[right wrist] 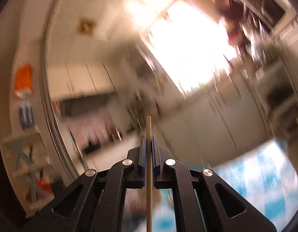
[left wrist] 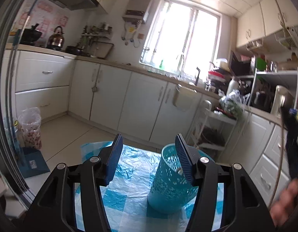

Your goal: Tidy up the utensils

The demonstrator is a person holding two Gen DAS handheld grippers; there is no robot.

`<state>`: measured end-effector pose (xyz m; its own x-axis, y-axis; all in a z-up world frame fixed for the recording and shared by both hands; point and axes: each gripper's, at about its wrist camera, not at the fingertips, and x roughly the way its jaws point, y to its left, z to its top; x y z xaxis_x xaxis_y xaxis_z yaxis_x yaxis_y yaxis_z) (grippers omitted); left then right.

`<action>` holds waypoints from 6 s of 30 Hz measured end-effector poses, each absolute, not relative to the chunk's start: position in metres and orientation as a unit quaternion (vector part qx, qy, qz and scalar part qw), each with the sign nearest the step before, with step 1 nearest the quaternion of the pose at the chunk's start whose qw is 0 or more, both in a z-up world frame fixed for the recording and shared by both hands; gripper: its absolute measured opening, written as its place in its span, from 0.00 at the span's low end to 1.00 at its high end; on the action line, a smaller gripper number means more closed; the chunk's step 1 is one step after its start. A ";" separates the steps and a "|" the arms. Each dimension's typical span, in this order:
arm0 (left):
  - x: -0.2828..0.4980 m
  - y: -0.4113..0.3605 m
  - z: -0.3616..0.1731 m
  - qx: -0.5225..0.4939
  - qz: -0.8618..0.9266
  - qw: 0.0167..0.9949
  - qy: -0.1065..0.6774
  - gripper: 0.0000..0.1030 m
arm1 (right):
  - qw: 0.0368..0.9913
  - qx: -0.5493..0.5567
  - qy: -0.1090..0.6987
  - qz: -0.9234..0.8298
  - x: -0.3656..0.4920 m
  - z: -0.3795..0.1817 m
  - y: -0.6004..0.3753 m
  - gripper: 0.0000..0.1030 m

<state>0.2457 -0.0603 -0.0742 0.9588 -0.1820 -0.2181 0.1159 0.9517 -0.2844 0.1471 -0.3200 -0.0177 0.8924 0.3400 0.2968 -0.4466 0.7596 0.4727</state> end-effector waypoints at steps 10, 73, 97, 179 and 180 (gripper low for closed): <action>0.240 -0.067 -0.059 -0.133 -0.073 0.985 0.088 0.53 | 0.926 0.308 -0.159 0.147 0.215 -0.036 -0.321 0.06; 0.069 -0.043 -0.019 -0.013 -0.036 0.968 0.248 0.93 | 0.954 0.125 0.271 0.025 0.011 -0.048 -0.233 0.93; -0.031 -0.015 -0.001 0.007 -0.034 0.955 0.294 0.93 | 0.952 0.120 0.281 0.012 -0.091 -0.031 -0.188 0.93; -0.037 -0.005 -0.001 0.007 -0.025 0.955 0.295 0.93 | 0.949 0.102 0.299 0.017 -0.092 -0.035 -0.178 0.93; -0.037 -0.005 -0.001 0.007 -0.026 0.955 0.295 0.93 | 0.949 0.102 0.299 0.017 -0.092 -0.036 -0.178 0.93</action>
